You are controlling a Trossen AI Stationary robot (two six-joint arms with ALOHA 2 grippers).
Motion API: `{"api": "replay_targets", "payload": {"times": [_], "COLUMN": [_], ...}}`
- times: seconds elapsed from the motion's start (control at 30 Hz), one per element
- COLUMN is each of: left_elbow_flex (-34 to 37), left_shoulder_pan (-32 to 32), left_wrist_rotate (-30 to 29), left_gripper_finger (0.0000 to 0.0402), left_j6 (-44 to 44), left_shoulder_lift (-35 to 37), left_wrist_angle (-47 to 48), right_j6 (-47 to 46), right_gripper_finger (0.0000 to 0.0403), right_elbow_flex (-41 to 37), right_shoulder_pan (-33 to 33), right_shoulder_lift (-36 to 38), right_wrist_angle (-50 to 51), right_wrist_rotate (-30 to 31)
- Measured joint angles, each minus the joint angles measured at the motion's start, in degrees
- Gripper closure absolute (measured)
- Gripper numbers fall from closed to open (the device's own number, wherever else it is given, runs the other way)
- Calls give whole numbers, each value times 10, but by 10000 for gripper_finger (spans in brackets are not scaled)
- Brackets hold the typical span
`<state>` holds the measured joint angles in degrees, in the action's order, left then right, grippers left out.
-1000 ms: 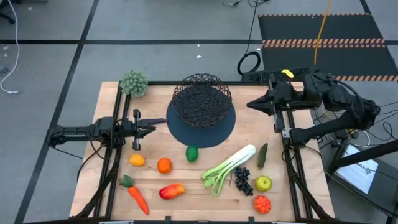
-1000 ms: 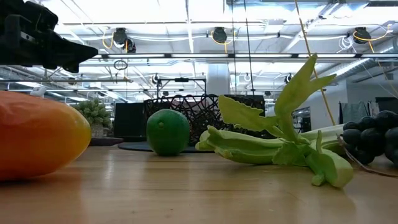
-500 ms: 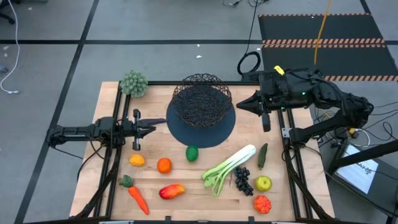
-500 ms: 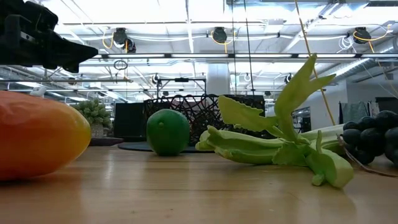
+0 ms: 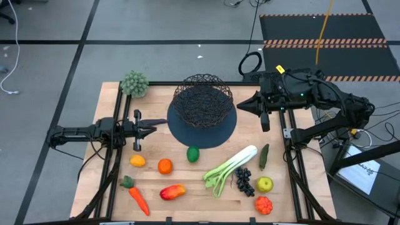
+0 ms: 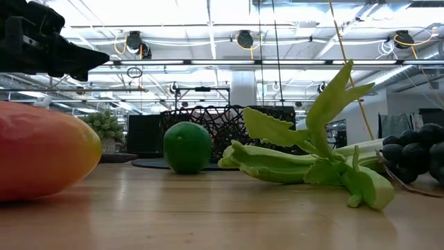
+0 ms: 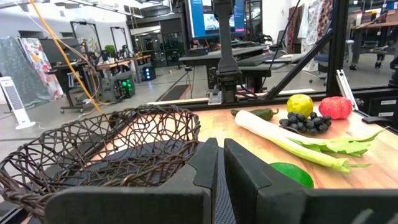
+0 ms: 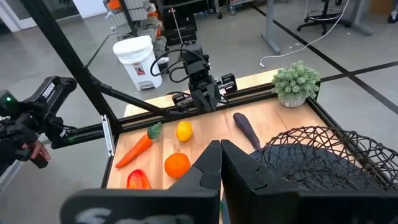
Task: Build produce basket
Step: Put the green celery into the wire basket
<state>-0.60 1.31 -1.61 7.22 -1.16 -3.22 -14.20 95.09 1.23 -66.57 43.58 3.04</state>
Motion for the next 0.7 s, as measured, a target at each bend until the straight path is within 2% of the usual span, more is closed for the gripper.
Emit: {"api": "replay_targets", "payload": {"times": [0.2,0.43,0.57,0.7], "left_elbow_flex": [0,-11,-75,-171], "left_shoulder_pan": [0,-1,-4,-5], "left_wrist_rotate": [0,-15,-30,-53], "left_gripper_finger": [371,371,371,371], "left_j6": [-11,-90,-91,-88], "left_shoulder_lift": [0,-2,-17,-57], "left_wrist_angle": [-1,-28,-12,38], "right_j6": [1,5,5,5], "right_gripper_finger": [403,403,403,403], "right_elbow_flex": [0,0,0,0], "right_shoulder_pan": [0,0,0,0], "right_shoulder_lift": [0,0,0,0], "right_wrist_angle": [0,0,0,0], "right_wrist_rotate": [0,0,0,0]}}
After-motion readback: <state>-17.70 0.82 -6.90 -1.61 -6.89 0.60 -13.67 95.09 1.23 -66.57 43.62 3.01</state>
